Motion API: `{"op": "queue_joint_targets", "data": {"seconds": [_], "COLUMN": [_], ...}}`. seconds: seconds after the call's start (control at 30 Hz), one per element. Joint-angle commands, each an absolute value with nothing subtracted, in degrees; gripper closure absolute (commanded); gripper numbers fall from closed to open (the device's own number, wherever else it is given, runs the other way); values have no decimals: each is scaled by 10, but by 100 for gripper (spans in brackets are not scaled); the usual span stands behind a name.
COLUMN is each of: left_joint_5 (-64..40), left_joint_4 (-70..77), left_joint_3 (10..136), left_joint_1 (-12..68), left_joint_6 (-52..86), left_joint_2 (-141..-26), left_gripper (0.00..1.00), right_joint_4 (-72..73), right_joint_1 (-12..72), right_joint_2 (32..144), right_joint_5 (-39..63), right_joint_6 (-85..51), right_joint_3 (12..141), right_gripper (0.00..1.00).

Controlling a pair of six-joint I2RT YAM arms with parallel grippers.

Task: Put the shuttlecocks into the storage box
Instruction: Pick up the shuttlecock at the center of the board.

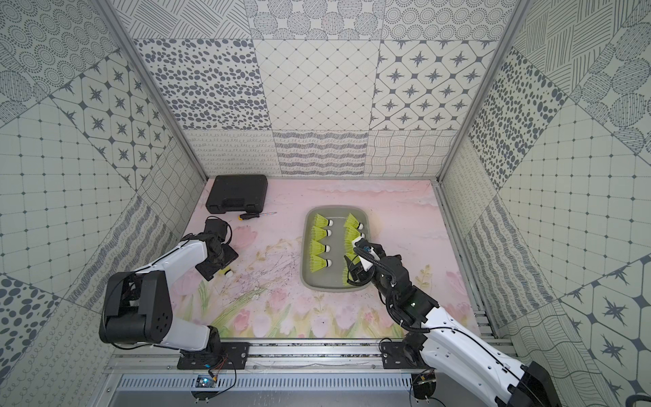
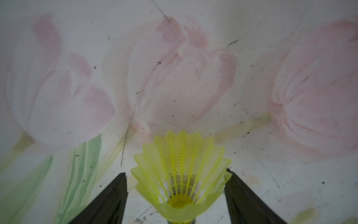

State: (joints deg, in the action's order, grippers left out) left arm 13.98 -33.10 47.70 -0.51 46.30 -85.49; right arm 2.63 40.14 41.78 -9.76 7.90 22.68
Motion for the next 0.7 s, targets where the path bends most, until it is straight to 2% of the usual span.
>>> {"op": "queue_joint_targets", "data": {"seconds": [0.0, 0.07, 0.2, 0.67], "left_joint_5": [109, 95, 71, -127], "left_joint_4": [-307, -307, -302, -195], "left_joint_3": [492, 498, 495, 416], "left_joint_1": [-12, -12, -12, -4], "left_joint_6": [428, 420, 421, 509], "left_joint_2": [-878, -887, -884, -734], "left_gripper": [25, 36, 49, 59], "right_joint_4": [42, 40, 37, 55], "right_joint_1": [402, 401, 401, 401], "right_joint_2": [408, 407, 405, 434], "right_joint_5": [-104, -104, -104, -70], "right_joint_6": [77, 77, 77, 60], "right_joint_3": [221, 221, 221, 232], "right_gripper": [20, 20, 20, 20]}}
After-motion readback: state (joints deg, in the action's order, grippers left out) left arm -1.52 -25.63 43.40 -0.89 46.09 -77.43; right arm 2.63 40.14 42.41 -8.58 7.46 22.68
